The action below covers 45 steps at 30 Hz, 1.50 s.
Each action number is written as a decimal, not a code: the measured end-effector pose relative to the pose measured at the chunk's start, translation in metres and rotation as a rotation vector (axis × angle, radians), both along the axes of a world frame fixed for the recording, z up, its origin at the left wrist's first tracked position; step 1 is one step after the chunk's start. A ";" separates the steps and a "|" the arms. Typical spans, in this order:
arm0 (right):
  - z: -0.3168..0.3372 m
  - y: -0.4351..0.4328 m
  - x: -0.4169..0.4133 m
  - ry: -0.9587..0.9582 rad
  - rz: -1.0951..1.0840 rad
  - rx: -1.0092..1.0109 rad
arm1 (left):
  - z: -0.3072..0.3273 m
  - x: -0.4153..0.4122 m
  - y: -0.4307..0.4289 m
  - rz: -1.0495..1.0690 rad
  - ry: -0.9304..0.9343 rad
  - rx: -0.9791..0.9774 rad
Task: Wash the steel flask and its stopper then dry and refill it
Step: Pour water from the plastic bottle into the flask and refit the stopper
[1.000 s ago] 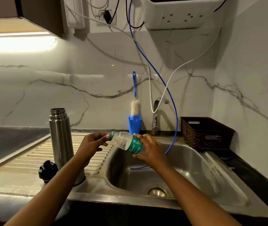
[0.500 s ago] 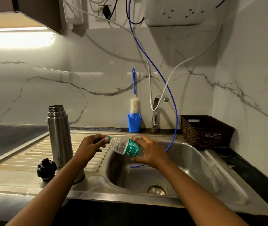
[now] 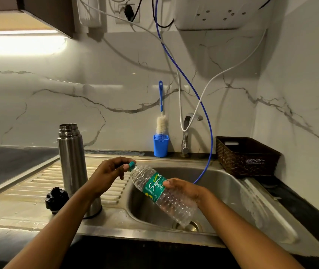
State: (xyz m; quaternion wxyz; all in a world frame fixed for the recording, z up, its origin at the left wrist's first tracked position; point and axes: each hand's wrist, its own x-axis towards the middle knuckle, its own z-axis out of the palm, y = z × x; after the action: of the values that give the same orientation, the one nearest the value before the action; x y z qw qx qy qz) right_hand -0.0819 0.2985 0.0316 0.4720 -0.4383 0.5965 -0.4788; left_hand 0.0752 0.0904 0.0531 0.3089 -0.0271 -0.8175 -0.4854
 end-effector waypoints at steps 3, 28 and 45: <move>0.005 0.003 0.010 -0.090 -0.012 -0.028 | -0.003 -0.001 0.000 0.074 0.045 0.046; 0.018 -0.248 -0.027 0.423 -0.626 -0.232 | 0.003 0.062 -0.138 0.478 -0.091 0.072; -0.008 -0.341 -0.066 0.577 -0.660 -0.229 | -0.002 0.058 -0.155 0.398 -0.077 0.119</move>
State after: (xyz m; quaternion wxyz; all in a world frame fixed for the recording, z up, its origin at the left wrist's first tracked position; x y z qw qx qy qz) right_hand -0.1475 -0.0423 0.0239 0.0568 -0.3895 0.7548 -0.5247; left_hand 0.1327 -0.0645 0.0512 0.3681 0.1716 -0.7878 -0.4630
